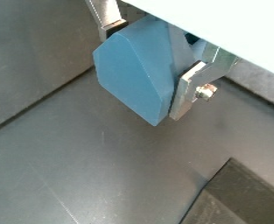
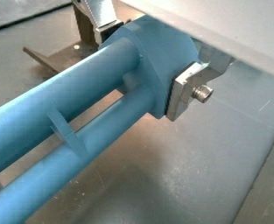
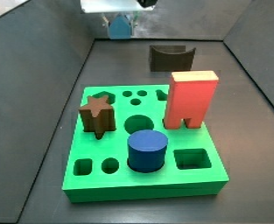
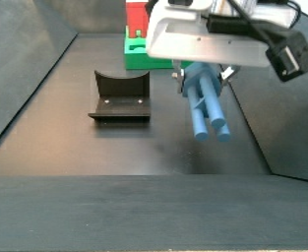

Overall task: Pick up the 3 prong object. Move up. Rotate the 3 prong object. Place the 3 prong object on the fixture. Regrasp the 3 prong object. Move to above the board. Insert the 3 prong object.
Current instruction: Place the 3 prong object on the fixture.

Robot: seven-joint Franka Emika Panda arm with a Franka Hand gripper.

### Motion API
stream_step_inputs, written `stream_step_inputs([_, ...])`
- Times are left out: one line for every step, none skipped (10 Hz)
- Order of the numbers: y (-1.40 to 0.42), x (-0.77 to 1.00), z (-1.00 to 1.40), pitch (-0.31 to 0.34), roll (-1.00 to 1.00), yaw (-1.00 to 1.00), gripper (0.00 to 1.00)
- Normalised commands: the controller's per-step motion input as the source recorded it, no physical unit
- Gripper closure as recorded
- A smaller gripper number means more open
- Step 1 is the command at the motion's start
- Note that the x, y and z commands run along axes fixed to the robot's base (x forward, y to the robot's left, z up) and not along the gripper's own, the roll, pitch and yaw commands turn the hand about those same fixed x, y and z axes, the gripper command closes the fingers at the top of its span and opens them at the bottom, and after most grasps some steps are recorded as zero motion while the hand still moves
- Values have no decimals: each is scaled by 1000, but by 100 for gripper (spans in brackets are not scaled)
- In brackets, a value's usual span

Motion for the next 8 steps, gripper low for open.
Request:
stream_step_inputs([-9,-25,1000,13,-123,10,100])
stream_step_inputs([-10,-29,1000,9,-140,8,100])
stream_step_inputs([-10,-33,1000,4,-156,5,100])
stream_step_inputs([-7,-37,1000,0,-169,-3,100])
stream_step_inputs([-6,-41,1000,-5,-185,-15,100])
stream_step_inputs([-5,-45,1000,-6,-197,-23,100])
stream_step_inputs([-4,-45,972,-8,-201,-31,100])
stream_step_inputs([-5,-40,860,-11,-217,-36,100])
